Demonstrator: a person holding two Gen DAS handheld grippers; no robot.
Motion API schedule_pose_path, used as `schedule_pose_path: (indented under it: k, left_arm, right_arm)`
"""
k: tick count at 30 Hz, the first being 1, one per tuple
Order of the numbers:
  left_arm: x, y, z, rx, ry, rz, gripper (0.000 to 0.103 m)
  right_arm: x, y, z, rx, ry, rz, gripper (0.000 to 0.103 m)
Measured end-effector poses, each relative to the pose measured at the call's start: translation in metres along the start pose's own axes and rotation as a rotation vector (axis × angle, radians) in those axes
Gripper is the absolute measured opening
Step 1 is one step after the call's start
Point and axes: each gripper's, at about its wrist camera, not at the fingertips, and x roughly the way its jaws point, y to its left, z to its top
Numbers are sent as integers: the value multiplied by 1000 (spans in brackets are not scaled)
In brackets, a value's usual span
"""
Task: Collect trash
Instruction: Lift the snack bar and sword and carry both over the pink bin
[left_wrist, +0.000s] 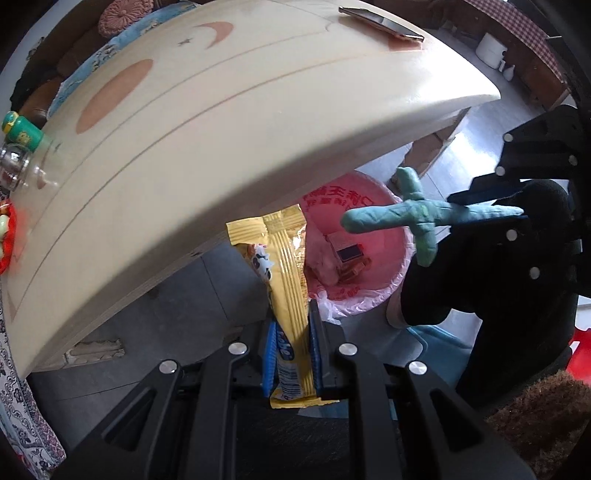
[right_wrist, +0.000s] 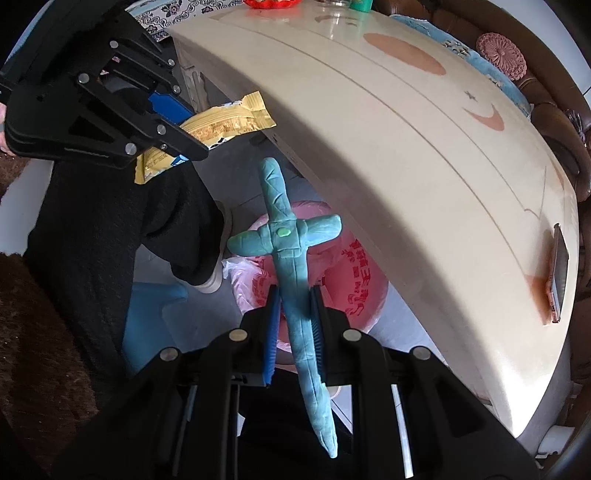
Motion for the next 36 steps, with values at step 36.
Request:
schedule_pose_path:
  k: [36]
  left_arm:
    - [135, -1, 34, -39, 165, -236, 16]
  right_arm:
    - [120, -35, -36, 48, 121, 100, 18]
